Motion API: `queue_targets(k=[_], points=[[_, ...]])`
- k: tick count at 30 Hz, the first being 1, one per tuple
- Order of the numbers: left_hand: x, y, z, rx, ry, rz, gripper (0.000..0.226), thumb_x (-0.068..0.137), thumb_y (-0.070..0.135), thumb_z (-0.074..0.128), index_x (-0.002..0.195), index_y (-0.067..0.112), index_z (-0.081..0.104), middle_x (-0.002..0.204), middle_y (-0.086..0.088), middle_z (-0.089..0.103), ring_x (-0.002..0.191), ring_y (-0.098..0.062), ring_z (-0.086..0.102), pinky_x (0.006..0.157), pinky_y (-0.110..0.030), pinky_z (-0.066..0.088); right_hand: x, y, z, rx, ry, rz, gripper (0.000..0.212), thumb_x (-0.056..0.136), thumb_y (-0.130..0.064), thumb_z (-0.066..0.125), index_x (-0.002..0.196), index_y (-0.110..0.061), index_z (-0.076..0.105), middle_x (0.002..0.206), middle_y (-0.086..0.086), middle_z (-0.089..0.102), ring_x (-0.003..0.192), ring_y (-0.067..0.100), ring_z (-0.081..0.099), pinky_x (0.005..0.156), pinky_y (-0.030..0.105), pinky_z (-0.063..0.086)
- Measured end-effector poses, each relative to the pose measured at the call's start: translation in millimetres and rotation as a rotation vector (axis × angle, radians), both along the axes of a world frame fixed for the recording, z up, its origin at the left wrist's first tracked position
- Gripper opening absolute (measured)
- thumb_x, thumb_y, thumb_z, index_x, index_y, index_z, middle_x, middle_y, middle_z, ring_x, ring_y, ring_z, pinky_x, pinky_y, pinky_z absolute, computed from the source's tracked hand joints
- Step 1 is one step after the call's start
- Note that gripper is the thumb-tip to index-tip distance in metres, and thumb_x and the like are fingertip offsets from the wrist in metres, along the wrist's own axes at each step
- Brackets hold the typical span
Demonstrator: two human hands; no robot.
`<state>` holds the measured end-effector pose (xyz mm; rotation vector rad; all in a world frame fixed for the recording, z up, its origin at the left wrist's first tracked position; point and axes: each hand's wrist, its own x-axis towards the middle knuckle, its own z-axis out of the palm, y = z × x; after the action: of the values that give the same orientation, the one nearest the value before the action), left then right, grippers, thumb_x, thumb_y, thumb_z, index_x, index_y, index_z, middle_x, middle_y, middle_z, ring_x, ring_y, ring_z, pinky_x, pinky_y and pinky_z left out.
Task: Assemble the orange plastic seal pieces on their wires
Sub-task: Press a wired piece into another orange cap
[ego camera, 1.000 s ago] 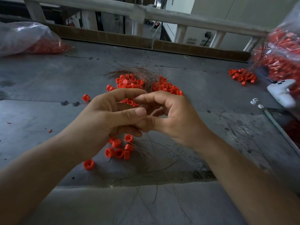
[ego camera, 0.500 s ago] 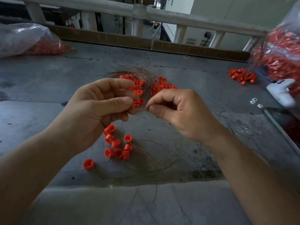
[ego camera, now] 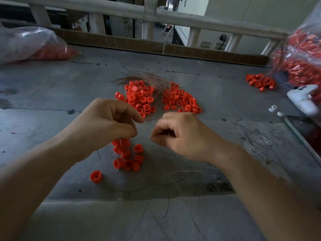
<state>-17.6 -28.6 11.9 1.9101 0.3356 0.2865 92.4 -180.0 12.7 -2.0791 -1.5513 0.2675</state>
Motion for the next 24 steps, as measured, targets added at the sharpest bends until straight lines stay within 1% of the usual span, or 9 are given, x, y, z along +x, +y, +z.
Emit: queue_targets(k=[2, 5, 8, 11, 13, 15, 17, 22, 24], points=[[1.5, 1.1, -1.2, 0.031, 0.014, 0.041, 0.027, 0.065, 0.006, 0.072, 0.07, 0.033, 0.072, 0.06, -0.003, 0.068, 0.056, -0.009, 0.061, 0.054, -0.018, 0.045, 0.5, 0.5, -1.6, -0.061, -0.019, 0.008, 0.007, 0.083, -0.017, 0.065, 0.087, -0.014, 0.069, 0.069, -0.022, 0.044, 0.066, -0.008, 0.045, 0.063, 0.003, 0.034], [5.2, 6.3, -4.6, 0.108, 0.002, 0.144, 0.03, 0.071, 0.005, 0.066, 0.067, 0.035, 0.071, 0.063, 0.007, 0.069, 0.057, 0.0, 0.061, 0.059, -0.021, 0.043, 1.9, 1.0, -4.5, -0.12, -0.043, 0.019, 0.009, 0.084, -0.018, 0.064, 0.091, -0.015, 0.069, 0.068, -0.024, 0.042, 0.066, -0.009, 0.043, 0.064, 0.004, 0.032], [9.0, 14.6, -11.0, 0.221, -0.005, 0.276, 0.033, 0.074, 0.006, 0.068, 0.059, 0.035, 0.067, 0.065, 0.01, 0.068, 0.06, -0.003, 0.059, 0.064, -0.026, 0.048, 1.7, 1.4, -5.4, -0.149, -0.056, 0.032, 0.012, 0.084, -0.02, 0.064, 0.093, -0.015, 0.07, 0.067, -0.026, 0.041, 0.067, -0.011, 0.042, 0.066, 0.002, 0.032], [12.8, 21.2, -17.0, 0.336, -0.035, 0.351, 0.036, 0.077, 0.004, 0.067, 0.063, 0.038, 0.061, 0.073, 0.011, 0.067, 0.068, -0.007, 0.059, 0.07, -0.024, 0.047, 2.6, 0.9, -3.9, -0.155, -0.025, 0.021, 0.017, 0.084, -0.03, 0.063, 0.092, -0.016, 0.07, 0.069, -0.023, 0.045, 0.068, -0.007, 0.046, 0.064, 0.005, 0.035], [14.9, 23.3, -20.4, 0.397, -0.04, 0.351, 0.035, 0.077, 0.004, 0.066, 0.066, 0.036, 0.06, 0.077, 0.012, 0.065, 0.073, -0.005, 0.059, 0.069, -0.021, 0.045, 4.5, -0.8, -1.8, -0.133, 0.01, -0.001, 0.019, 0.083, -0.034, 0.063, 0.091, -0.017, 0.07, 0.07, -0.021, 0.049, 0.069, -0.005, 0.05, 0.063, 0.005, 0.038], [16.5, 24.5, -23.4, 0.46, -0.024, 0.347, 0.023, 0.078, 0.005, 0.066, 0.076, 0.028, 0.066, 0.077, 0.016, 0.062, 0.074, 0.001, 0.056, 0.067, -0.018, 0.041, 7.3, -3.0, 0.3, -0.103, 0.03, -0.026, 0.018, 0.083, -0.033, 0.064, 0.089, -0.018, 0.07, 0.07, -0.021, 0.052, 0.068, -0.006, 0.051, 0.064, 0.004, 0.038], [18.1, 26.8, -25.7, 0.547, -0.005, 0.366, 0.019, 0.079, 0.006, 0.065, 0.092, 0.02, 0.07, 0.08, 0.014, 0.059, 0.074, 0.0, 0.053, 0.07, -0.021, 0.038, 10.6, -5.0, 2.0, -0.072, 0.043, -0.055, 0.016, 0.082, -0.031, 0.064, 0.088, -0.017, 0.07, 0.069, -0.02, 0.053, 0.068, -0.009, 0.052, 0.063, 0.003, 0.037], [22.4, 32.8, -28.5, 0.629, 0.083, 0.357, 0.04, 0.084, 0.008, 0.061, 0.121, 0.025, 0.058, 0.119, -0.004, 0.052, 0.096, -0.017, 0.048, 0.083, -0.028, 0.035, 19.5, -9.3, 3.7, -0.016, 0.022, -0.162, 0.012, 0.083, -0.029, 0.064, 0.085, -0.018, 0.07, 0.076, -0.014, 0.062, 0.072, -0.003, 0.056, 0.067, 0.008, 0.042], [23.1, 33.4, -29.9, 0.637, 0.157, 0.307, 0.047, 0.085, 0.01, 0.06, 0.128, 0.027, 0.051, 0.133, -0.007, 0.045, 0.114, -0.025, 0.046, 0.091, -0.032, 0.034, 22.8, -9.6, 3.6, 0.003, 0.011, -0.215, 0.011, 0.084, -0.028, 0.064, 0.084, -0.018, 0.07, 0.076, -0.011, 0.063, 0.073, 0.0, 0.058, 0.069, 0.012, 0.044]])
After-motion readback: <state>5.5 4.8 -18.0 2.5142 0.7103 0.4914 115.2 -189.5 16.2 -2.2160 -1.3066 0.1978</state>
